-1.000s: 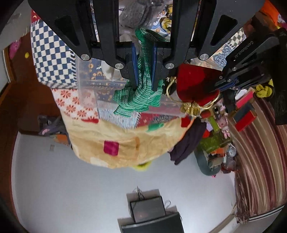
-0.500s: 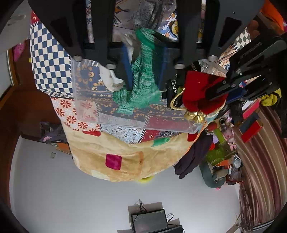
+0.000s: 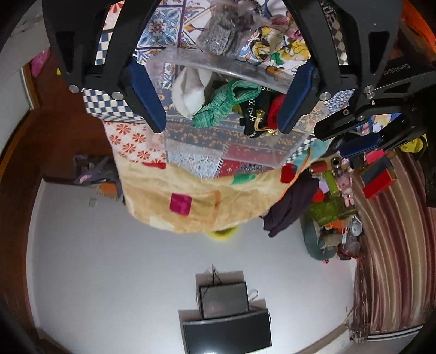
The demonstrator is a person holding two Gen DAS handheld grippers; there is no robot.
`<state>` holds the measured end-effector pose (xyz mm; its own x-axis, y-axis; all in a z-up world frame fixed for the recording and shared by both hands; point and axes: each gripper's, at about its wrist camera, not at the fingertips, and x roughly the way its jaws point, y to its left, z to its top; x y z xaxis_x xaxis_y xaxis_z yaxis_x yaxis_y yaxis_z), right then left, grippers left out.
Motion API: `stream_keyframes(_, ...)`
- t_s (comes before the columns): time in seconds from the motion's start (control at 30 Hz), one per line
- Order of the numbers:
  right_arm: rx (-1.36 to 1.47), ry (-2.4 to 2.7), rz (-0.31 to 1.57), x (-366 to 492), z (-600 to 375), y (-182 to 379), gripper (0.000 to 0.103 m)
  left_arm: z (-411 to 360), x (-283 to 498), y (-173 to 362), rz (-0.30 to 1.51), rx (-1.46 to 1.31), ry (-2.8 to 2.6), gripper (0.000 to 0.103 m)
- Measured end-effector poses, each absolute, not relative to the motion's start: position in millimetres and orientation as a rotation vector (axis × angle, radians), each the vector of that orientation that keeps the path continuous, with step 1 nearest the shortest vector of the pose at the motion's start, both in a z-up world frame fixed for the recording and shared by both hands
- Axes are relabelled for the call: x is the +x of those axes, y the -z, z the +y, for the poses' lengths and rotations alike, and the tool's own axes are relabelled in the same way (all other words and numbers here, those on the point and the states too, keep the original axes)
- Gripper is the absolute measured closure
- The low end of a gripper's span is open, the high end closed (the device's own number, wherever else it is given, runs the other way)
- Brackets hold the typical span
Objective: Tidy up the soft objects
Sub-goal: 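Lower the glove and pouch into the box and open both tools, then grasp the bagged grey knit item with the right tool while the left tool grasps the yellow floral cloth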
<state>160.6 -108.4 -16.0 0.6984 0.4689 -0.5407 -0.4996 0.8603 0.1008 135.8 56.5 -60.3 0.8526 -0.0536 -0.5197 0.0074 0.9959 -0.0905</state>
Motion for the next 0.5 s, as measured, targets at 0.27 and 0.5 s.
stream_keyframes(0.27,-0.04,-0.539,0.573,136,-128,12,0.02,54,108,57,0.544,-0.127,0.036,0.013)
stream_keyframes(0.5,-0.012,-0.532,0.662,133,-138,39,0.019,46,103,84,0.618,-0.129,0.038,0.012)
